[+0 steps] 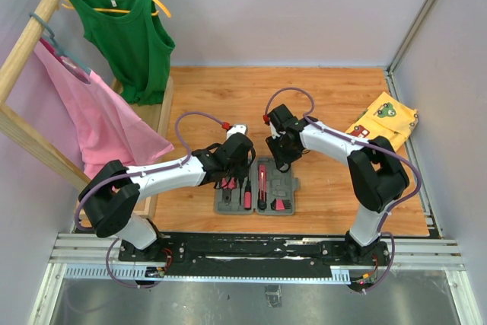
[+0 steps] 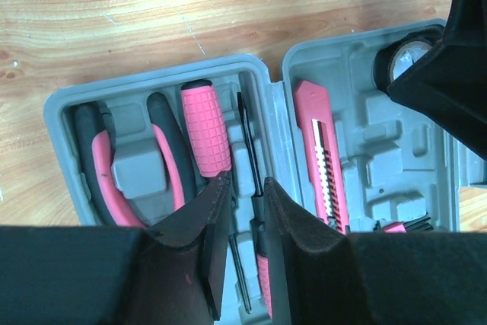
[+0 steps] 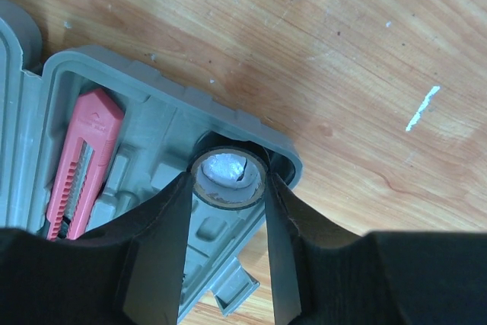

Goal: Sort the tools into containers
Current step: Adjust the engineering item in the storage box.

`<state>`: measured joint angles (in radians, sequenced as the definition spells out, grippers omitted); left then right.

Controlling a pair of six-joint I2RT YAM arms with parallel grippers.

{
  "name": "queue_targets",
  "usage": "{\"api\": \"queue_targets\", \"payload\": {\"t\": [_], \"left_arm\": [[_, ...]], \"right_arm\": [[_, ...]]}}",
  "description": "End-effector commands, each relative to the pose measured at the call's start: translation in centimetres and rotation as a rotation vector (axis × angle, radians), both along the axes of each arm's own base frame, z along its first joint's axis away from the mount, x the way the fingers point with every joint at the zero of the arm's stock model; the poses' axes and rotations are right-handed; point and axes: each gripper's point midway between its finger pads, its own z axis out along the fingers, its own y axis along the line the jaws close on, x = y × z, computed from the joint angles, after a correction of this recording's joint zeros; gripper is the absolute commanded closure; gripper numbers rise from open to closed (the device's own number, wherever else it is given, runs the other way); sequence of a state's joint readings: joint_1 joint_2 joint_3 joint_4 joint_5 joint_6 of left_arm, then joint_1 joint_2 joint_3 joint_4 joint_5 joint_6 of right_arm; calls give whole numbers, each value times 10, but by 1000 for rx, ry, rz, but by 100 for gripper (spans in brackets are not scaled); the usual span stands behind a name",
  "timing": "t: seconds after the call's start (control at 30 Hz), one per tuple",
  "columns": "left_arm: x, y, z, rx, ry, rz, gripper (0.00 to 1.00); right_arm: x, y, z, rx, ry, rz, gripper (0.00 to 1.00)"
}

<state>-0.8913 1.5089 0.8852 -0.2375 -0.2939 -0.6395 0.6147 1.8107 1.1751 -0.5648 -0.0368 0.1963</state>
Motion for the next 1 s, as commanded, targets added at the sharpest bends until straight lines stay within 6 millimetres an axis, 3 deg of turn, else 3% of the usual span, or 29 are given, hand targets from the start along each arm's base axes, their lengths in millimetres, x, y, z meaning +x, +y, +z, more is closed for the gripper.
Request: {"api": "queue_targets", "payload": {"t": [0.0,0.5,0.77,0.97], "left_arm": [[5,0,12,-23,-33,11,72],[6,1,14,-19,-36,13,72],[6,7,16,-14,-49,28,71],[5,13,18,-19,-56,43,71]], "right_arm": [[-93,-22,-91,-53,387,1,60],[-92,-31,-96,-105,375,-34,60],[-63,-33,-65,-147,246,-32,59],[-57,-30,-62,-202,224,-1,59]]}}
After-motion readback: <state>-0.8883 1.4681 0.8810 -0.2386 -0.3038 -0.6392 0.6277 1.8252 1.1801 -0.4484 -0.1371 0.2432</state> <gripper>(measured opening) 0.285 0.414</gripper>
